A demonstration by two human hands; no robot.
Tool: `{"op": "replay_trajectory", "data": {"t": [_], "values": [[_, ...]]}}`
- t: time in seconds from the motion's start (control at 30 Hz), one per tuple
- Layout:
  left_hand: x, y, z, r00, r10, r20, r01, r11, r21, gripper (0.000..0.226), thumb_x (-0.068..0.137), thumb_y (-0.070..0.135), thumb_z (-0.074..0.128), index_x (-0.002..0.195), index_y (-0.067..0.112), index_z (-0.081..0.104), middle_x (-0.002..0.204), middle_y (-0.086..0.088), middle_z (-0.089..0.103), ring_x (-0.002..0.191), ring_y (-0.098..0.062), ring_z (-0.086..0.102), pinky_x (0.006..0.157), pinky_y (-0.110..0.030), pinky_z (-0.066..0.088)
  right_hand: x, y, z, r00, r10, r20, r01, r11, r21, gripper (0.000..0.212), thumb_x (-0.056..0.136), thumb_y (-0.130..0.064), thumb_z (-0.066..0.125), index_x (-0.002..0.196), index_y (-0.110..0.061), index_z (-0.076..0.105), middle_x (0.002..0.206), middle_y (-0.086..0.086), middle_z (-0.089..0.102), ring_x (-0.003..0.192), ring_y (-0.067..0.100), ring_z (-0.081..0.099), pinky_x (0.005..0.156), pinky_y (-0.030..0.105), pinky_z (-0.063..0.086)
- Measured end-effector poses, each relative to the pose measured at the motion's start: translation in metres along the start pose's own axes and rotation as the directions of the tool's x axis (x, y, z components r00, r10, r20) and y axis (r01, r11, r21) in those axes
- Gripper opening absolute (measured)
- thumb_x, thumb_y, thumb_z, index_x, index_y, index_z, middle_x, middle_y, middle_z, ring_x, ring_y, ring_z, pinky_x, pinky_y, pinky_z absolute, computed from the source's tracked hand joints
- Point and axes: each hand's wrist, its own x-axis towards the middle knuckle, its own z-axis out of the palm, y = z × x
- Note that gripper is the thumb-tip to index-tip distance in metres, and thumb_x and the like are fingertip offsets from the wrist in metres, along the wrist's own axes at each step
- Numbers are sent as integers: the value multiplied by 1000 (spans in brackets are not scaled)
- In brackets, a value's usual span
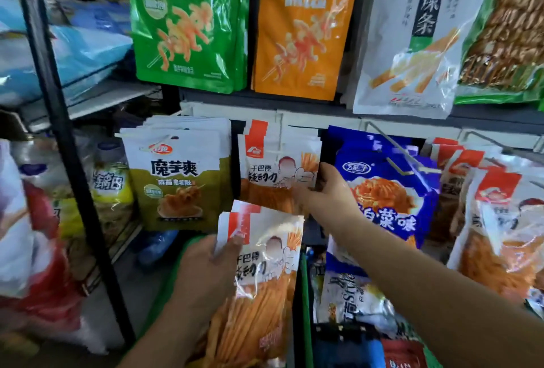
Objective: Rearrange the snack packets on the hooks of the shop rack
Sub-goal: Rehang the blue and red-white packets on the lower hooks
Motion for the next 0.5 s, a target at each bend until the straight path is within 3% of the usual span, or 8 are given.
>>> {"op": "replay_trajectory", "data": {"t": [0.07,0.13,0.2,0.27,0.33,0.43,0.5], "values": [[7,-3,-6,1000,6,1,-6,999,-33,41,91,49,67,81,10,76,74,-18,76,61,-39,71,53,-43,55,20,-8,3,995,82,-50,-77,993,84,33,90,-26,75,120,-18,64,108,8,77,93,29,76,79,44,65],[13,-7,-13,1000,0,-6,-1,998,-70,34,98,34,67,80,7,77,71,-19,75,55,-26,65,54,-37,49,33,-12,4,986,130,-104,-112,980,165,19,89,-25,79,104,-16,70,99,12,79,88,30,78,79,47,66],[15,-4,-20,1000,-15,-22,13,996,-86,29,99,28,66,78,11,77,64,-8,76,52,-12,67,53,-32,53,38,-12,5,979,161,-128,-131,967,219,17,89,-24,81,98,-12,72,94,11,79,85,28,78,75,41,66],[15,-3,-24,998,-53,-17,50,989,-139,24,99,28,66,81,18,78,70,3,80,63,-13,77,61,-39,63,36,-11,6,980,165,-107,-135,961,240,17,90,-24,81,97,-10,72,94,11,79,82,25,78,70,36,65],[15,-2,-28,996,-91,-9,88,979,-186,21,99,30,66,86,19,78,77,4,82,74,-20,80,71,-45,64,32,-6,7,984,164,-72,-140,956,257,14,92,-25,79,98,-14,73,95,8,81,82,21,79,67,33,64],[16,-4,-27,996,-89,1,88,979,-184,23,98,35,66,89,19,80,83,-3,82,80,-31,78,65,-41,60,26,2,9,987,159,3,-152,940,304,21,94,-32,76,107,-16,74,101,5,82,91,23,80,82,41,66],[14,-3,-27,996,-90,0,89,979,-181,23,99,33,65,93,17,80,82,0,83,78,-27,79,61,-37,57,26,4,11,988,149,34,-152,924,351,28,94,-33,76,116,-16,72,106,7,82,98,27,79,92,50,63]]}}
